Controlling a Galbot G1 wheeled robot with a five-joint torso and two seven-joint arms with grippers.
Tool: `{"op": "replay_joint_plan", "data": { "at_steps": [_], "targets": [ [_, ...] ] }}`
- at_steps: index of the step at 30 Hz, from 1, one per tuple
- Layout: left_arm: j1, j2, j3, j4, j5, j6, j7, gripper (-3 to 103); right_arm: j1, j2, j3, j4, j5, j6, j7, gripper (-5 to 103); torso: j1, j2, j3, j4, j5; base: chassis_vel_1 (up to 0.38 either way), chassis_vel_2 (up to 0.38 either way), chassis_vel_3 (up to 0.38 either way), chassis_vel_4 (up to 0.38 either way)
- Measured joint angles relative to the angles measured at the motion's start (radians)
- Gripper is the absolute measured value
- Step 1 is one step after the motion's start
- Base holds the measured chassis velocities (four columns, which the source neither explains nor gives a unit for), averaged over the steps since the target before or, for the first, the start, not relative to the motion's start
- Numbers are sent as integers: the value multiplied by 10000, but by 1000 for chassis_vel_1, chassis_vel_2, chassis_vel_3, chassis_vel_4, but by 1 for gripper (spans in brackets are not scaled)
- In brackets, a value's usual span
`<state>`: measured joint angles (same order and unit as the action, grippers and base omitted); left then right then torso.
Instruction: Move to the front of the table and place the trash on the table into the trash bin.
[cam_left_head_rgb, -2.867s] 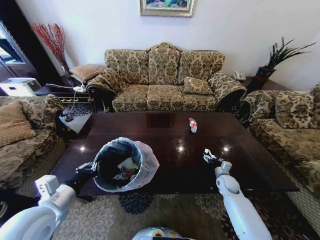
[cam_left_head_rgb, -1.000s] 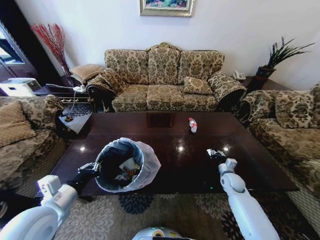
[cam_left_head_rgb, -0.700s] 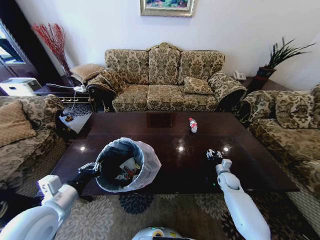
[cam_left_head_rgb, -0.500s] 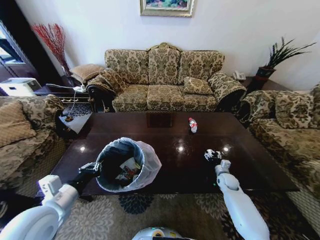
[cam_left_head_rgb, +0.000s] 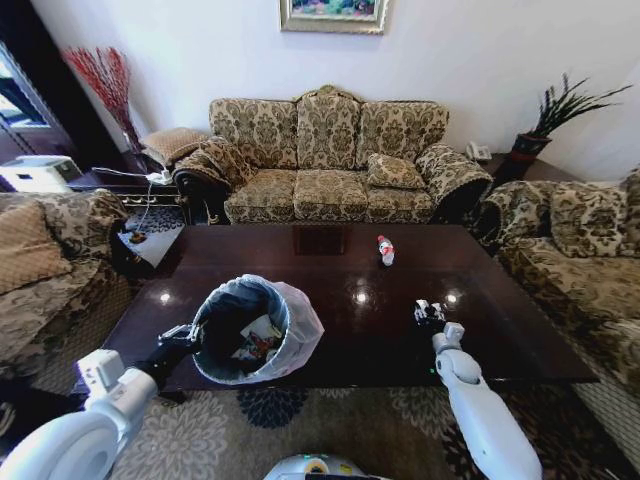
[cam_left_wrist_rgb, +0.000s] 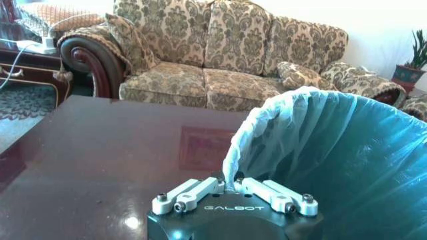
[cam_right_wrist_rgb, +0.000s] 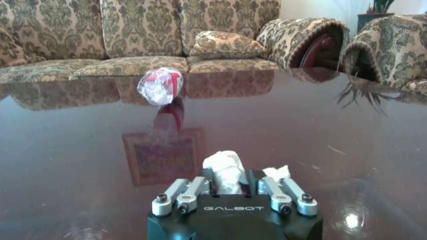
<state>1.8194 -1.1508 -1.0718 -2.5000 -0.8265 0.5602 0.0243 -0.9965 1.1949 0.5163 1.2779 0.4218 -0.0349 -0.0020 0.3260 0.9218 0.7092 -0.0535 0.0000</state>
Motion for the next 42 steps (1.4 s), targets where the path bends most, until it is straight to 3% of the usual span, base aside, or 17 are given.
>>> {"op": "replay_joint_plan", "data": {
  "at_steps": [5,10,13,17,19,23,25,26,28,31,37,42],
  "targets": [
    [3,23,-24,0,0,-4,4,0,-51,7,10,70,23,-35,70,11,0,0,0,0,0,0,0,0,0],
    [15,44,-55,0,-2,-7,8,0,-101,3,23,194,94,-49,97,2,0,0,0,0,0,0,0,0,0],
    [27,93,-73,0,-4,-8,7,0,-193,1,47,476,165,25,98,2,0,0,0,0,1,0,0,0,0],
    [99,478,-131,0,-287,23,-74,0,-596,-53,49,2292,704,184,-32,2,0,0,1,-1,1,0,0,0,0],
    [137,1058,-216,-1,-904,171,-267,0,-850,-103,-102,4492,1245,-260,-142,2,0,3,0,0,-5,0,0,0,0],
    [187,1684,-369,-2,-1305,284,-398,0,-921,-125,-396,6272,1632,-717,-273,2,0,3,0,-1,-5,0,0,0,0],
    [227,2557,-639,62,-1663,353,-467,0,-853,-176,-1227,8088,1923,-1139,-301,2,0,3,0,0,-5,0,0,0,0],
    [227,2557,-639,62,-1663,353,-467,0,-853,-176,-1227,8088,1923,-1139,-301,2,0,3,0,0,-5,0,0,0,0],
    [136,3404,-822,385,-1986,380,-541,0,-500,-262,-2693,9739,2161,-1603,-240,2,0,3,0,-1,-7,0,0,0,0],
    [-123,4229,-857,858,-2337,384,-597,0,-99,-424,-4099,10588,2283,-1900,-287,2,0,3,0,-2,-10,0,0,0,0],
    [-513,5348,-765,1450,-3031,99,-603,0,631,-482,-6361,10059,1758,-1869,-711,2,1,2,1,1,-2,0,0,0,0],
    [-779,5745,-525,1627,-3406,-44,-521,0,1276,15,-7277,8994,1156,-1744,-822,2,0,2,1,-4,-1,0,0,0,0]
  ]
}}
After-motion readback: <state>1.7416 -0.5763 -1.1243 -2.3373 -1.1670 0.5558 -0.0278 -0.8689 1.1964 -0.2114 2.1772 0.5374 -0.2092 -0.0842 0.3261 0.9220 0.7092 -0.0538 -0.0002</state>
